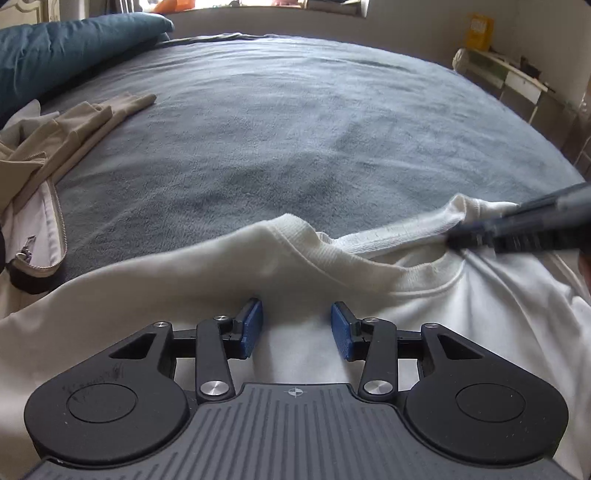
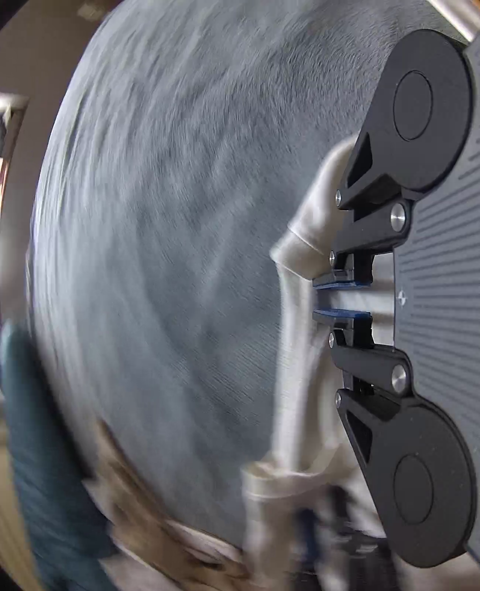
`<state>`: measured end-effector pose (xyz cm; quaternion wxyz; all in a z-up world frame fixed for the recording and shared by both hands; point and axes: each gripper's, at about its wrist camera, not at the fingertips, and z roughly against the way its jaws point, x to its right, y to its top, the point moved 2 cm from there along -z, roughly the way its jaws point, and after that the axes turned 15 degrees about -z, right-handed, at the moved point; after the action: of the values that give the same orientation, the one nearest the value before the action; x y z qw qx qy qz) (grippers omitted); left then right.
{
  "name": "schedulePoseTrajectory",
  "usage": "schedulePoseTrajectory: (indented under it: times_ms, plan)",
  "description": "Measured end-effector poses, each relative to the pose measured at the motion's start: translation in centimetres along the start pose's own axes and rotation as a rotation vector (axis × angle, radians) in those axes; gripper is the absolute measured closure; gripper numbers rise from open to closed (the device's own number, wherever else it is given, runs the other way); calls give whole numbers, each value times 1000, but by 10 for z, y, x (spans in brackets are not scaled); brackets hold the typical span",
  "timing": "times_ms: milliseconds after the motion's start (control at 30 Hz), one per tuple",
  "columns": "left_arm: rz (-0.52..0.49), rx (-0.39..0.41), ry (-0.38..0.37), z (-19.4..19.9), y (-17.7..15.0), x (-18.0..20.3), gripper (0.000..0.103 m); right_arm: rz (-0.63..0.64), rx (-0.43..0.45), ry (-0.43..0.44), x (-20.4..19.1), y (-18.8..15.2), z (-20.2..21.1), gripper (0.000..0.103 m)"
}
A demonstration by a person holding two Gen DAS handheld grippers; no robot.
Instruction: Fold clothes
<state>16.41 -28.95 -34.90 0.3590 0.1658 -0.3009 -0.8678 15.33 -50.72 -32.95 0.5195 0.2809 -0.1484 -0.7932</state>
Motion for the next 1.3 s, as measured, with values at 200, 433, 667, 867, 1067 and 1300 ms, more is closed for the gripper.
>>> schedulePoseTrajectory:
  times_ms: [200,433,667,867,1067,1300]
  plan:
    - [19,30,-23,9,-14,-4,59,158,-73,193,-46,20,2,68]
    - [45,90,-16,16,-13,-20,59,274,-240,254,-84,32,-47,67]
    - [20,89,-38,6,-25,-25,58,186,-304,380,-94,41,-59,59]
    - [-1,112,-39,6,-28,-23,58,248,-393,379,-115,31,-82,54]
    - [-19,137,-35,8,-32,-22,57,485,-180,359,-136,9,-33,97]
    - [-23,139,-29,7,-32,-22,57,655,83,163,-148,-25,-61,98]
